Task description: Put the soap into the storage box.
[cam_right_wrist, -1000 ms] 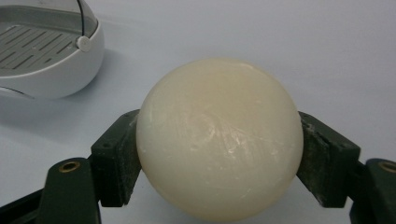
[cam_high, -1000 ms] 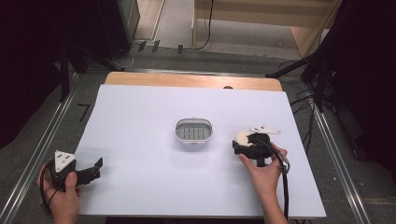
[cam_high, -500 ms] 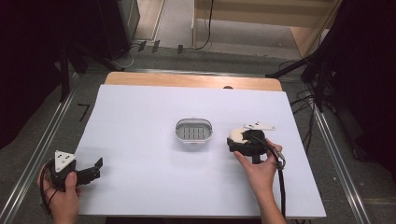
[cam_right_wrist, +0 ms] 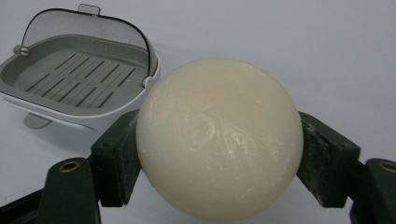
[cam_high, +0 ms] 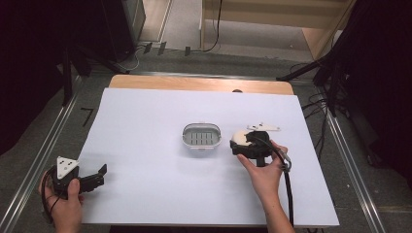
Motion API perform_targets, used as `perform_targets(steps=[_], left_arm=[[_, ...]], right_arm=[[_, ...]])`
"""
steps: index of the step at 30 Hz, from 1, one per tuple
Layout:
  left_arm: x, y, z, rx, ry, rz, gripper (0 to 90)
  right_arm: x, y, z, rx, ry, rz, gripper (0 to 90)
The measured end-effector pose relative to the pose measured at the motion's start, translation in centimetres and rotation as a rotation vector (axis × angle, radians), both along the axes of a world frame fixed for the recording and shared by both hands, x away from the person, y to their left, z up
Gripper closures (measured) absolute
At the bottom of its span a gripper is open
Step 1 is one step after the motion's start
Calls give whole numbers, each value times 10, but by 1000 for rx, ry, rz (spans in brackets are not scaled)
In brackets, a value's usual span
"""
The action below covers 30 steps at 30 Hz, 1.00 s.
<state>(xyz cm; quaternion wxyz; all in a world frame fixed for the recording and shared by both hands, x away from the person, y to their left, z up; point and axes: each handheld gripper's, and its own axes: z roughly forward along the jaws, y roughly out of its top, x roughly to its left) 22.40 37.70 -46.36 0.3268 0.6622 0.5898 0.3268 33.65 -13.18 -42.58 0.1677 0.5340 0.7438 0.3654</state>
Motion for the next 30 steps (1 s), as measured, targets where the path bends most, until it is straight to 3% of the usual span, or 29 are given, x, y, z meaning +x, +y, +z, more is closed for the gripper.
perform_targets(steps=[30], left_arm=[[1,0,0,-2,3,4,3]], right_arm=[[9,29,17,8,-5,56,248]])
